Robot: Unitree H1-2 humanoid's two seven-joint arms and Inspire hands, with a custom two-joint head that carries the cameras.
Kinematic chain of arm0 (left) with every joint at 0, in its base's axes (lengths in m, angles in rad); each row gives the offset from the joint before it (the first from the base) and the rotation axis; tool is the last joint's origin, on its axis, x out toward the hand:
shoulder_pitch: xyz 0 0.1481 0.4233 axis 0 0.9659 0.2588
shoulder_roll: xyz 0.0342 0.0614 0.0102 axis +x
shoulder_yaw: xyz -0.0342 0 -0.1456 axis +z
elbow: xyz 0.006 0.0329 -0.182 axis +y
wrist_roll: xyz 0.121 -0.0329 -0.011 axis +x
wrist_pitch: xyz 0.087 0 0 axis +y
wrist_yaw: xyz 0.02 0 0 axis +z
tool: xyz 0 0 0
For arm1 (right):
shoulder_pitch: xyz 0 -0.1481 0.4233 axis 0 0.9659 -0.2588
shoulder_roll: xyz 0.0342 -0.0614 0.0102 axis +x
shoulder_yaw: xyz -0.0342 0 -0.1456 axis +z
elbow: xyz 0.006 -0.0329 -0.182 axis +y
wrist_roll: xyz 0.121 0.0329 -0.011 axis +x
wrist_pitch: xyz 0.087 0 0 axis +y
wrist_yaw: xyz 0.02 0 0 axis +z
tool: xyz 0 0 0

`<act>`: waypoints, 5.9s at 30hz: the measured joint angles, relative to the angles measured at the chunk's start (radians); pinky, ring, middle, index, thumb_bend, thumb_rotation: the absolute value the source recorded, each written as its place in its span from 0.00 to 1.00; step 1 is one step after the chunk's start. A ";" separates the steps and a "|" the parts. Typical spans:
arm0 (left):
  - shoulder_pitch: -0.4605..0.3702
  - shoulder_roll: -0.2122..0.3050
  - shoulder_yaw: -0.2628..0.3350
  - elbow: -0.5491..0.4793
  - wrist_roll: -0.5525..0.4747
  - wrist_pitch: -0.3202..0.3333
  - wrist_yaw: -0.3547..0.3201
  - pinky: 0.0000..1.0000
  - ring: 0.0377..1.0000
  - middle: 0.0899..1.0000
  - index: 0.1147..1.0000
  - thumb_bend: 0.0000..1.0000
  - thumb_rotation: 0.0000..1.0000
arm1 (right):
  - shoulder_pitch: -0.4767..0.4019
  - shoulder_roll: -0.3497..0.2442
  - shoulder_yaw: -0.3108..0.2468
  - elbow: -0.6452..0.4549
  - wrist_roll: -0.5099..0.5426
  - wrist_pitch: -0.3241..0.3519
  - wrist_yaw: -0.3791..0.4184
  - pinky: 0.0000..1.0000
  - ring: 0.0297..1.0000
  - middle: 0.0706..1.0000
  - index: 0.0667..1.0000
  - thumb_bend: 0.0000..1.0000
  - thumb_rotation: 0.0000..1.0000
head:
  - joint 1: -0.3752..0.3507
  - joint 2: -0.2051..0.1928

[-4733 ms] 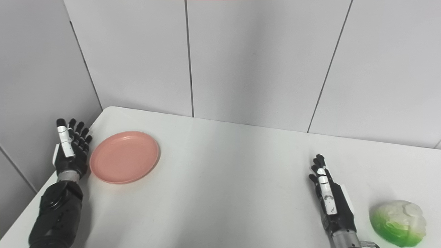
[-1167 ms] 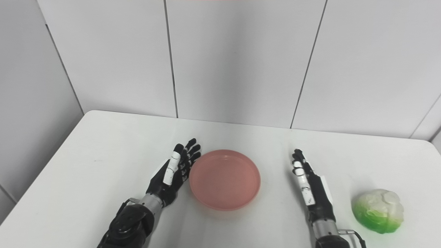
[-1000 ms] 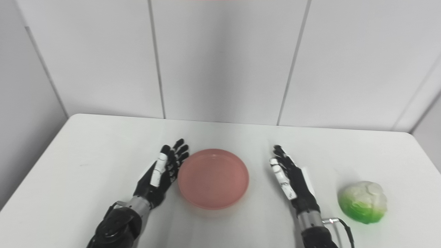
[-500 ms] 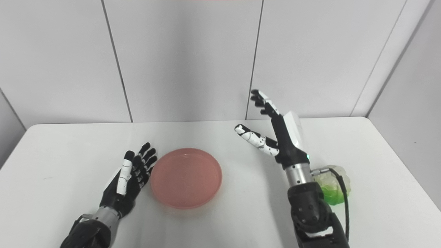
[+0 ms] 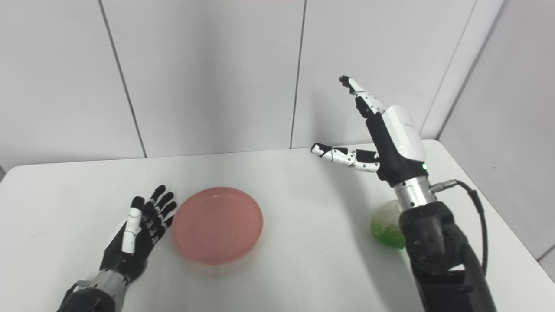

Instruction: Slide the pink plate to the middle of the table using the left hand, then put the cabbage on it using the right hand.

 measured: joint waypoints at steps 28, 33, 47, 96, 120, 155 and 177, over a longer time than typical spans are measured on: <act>0.001 0.057 0.042 0.002 -0.058 0.032 -0.066 0.99 0.98 0.98 0.98 0.82 0.99 | 0.230 -0.170 -0.143 0.016 0.043 0.240 0.179 0.83 0.93 0.96 0.98 1.00 0.51 | -0.104 0.023; 0.000 0.060 0.047 0.004 -0.070 0.035 -0.074 0.99 0.98 0.98 0.98 0.84 0.98 | 0.244 -0.188 -0.135 0.054 0.046 0.240 0.187 0.83 0.93 0.96 0.98 1.00 0.53 | -0.112 0.026; -0.002 0.073 0.047 0.010 -0.074 0.035 -0.090 0.98 0.97 0.97 0.97 0.86 0.96 | 0.235 -0.188 -0.068 0.150 0.098 0.250 0.211 0.88 0.97 0.99 1.00 1.00 0.52 | -0.111 0.035; 0.001 0.080 0.046 0.002 -0.074 0.043 -0.089 0.98 0.97 0.97 0.96 0.86 0.97 | 0.206 -0.160 0.045 0.297 0.064 0.245 0.170 0.85 0.93 0.96 0.96 1.00 0.52 | -0.120 0.063; 0.001 0.083 0.047 0.003 -0.075 0.043 -0.094 0.98 0.96 0.96 0.96 0.87 0.95 | 0.150 -0.041 -0.001 0.531 0.151 -0.082 -0.116 0.35 0.36 0.39 0.47 0.53 0.00 | -0.123 0.069; 0.000 0.058 0.020 0.001 -0.048 0.032 -0.054 0.98 0.98 0.98 0.98 0.86 0.97 | 0.030 -0.040 0.043 0.342 0.180 -0.035 0.006 0.35 0.38 0.41 0.47 0.53 0.00 | -0.026 0.049; -0.003 -0.004 -0.029 -0.002 0.009 0.019 0.033 0.99 0.98 0.99 0.99 0.87 1.00 | -0.163 0.142 0.235 0.427 0.175 -0.031 0.064 0.36 0.39 0.42 0.47 0.53 0.00 | 0.144 0.037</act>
